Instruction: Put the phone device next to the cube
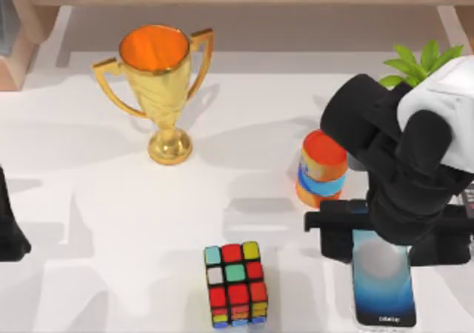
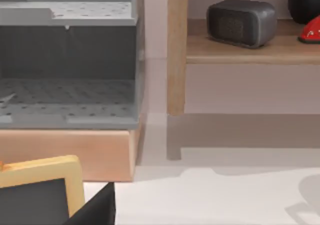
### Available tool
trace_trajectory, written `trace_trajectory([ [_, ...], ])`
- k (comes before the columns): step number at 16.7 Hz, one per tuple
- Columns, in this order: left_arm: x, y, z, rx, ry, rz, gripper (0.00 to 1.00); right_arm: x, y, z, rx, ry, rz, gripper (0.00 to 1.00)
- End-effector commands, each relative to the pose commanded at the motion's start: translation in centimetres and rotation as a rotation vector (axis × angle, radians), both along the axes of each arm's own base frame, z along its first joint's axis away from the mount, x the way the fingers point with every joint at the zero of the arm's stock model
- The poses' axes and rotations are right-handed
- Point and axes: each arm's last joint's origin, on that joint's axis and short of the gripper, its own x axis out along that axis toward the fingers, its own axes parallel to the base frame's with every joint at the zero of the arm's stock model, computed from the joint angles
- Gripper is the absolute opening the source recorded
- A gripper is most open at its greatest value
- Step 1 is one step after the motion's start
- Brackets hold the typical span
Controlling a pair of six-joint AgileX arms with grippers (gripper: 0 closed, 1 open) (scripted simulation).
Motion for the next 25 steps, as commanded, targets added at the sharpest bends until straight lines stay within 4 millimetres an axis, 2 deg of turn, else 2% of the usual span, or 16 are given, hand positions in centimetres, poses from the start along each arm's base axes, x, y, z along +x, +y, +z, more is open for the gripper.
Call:
trace_trajectory([
  [8,0.0,0.0,0.0,0.0,0.0,0.0,1.0,-0.1,-1.1,-0.4,-0.02,0.024,-0.072,0.0],
  [19,0.0,0.0,0.0,0.0,0.0,0.0,1.0,0.5,1.0,-4.0,0.048,0.016,0.037,0.0],
  [25,0.0,0.0,0.0,0.0,0.0,0.0,1.0,0.1,1.2,-6.2,0.016,0.024,0.063,0.0],
])
